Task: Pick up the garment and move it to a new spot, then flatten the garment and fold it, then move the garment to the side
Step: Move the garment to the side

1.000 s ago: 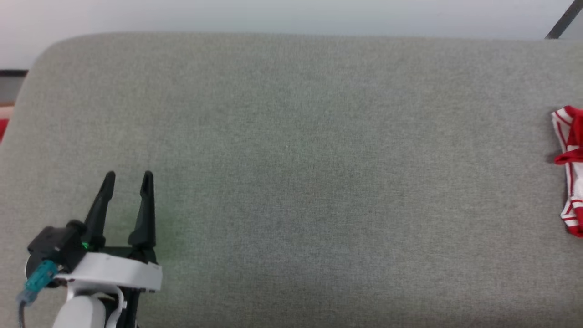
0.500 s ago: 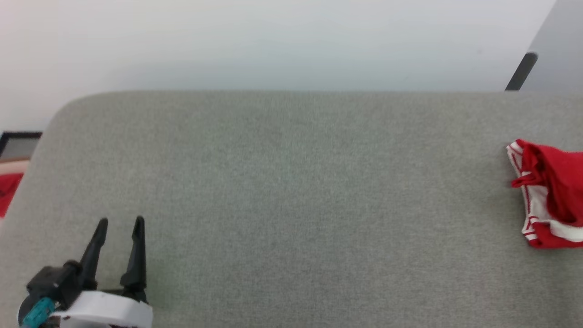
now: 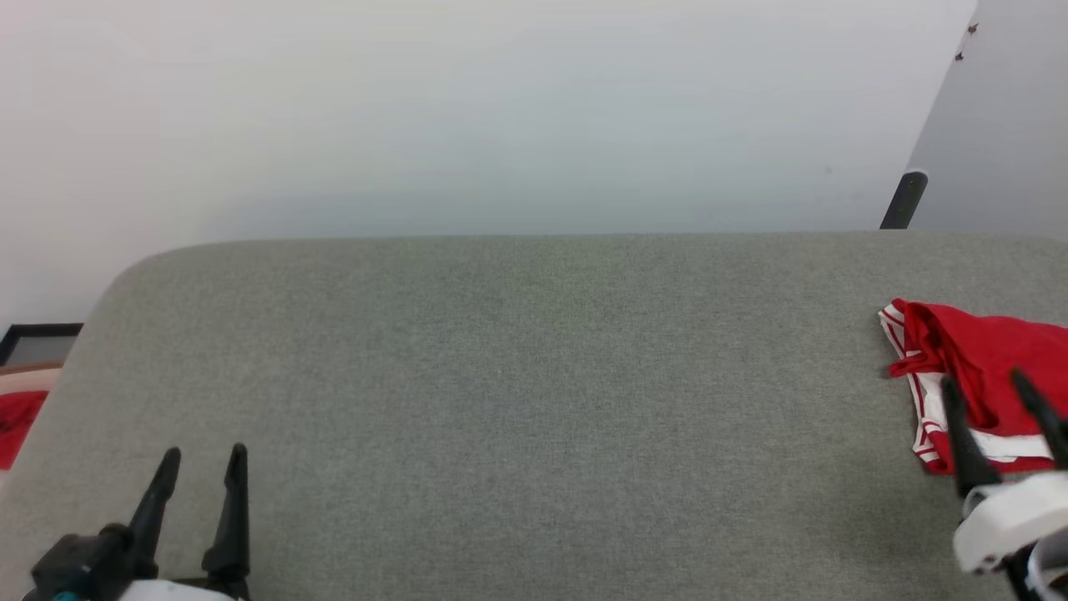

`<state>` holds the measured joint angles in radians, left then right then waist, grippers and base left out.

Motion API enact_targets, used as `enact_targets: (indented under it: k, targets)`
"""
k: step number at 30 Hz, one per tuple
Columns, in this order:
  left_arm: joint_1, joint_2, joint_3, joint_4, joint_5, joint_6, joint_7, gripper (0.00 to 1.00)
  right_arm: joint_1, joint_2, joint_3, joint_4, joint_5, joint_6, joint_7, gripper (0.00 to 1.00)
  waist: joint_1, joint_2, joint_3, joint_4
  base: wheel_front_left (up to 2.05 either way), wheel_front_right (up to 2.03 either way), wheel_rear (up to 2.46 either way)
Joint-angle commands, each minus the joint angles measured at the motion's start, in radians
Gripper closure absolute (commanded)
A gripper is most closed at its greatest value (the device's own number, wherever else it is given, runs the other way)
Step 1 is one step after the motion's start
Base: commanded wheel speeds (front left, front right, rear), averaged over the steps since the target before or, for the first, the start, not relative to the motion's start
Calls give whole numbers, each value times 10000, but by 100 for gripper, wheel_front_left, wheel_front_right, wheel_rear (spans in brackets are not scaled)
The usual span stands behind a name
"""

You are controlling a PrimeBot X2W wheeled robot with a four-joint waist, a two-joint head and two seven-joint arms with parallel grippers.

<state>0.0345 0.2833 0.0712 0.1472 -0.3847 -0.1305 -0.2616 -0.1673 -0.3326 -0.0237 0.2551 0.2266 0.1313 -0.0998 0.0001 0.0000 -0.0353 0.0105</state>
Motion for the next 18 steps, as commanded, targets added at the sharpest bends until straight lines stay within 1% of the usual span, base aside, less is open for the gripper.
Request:
enact_targets:
  k: [1,6,9,13,18]
  targets:
    - [179,-11,121,9,80,2,-33,0,353,254,41,-39,60,-11,-222,0,-1,0,-72,-1,0,0,0]
    - [435,-45,290,-9,209,2,-33,0,1026,702,169,-141,76,-11,-707,0,-1,0,-139,32,0,0,0]
    - [532,-29,362,-14,341,2,-33,0,1386,839,268,-148,117,-13,-948,0,-1,0,-161,66,0,0,0]
    - [611,-87,469,-59,473,2,-33,0,1718,1089,475,-209,104,-11,-1099,0,-1,0,-176,32,0,0,0]
    - [717,-128,483,-108,565,2,-33,0,1991,1320,374,-329,82,-11,-1196,0,-1,0,-197,25,0,0,0]
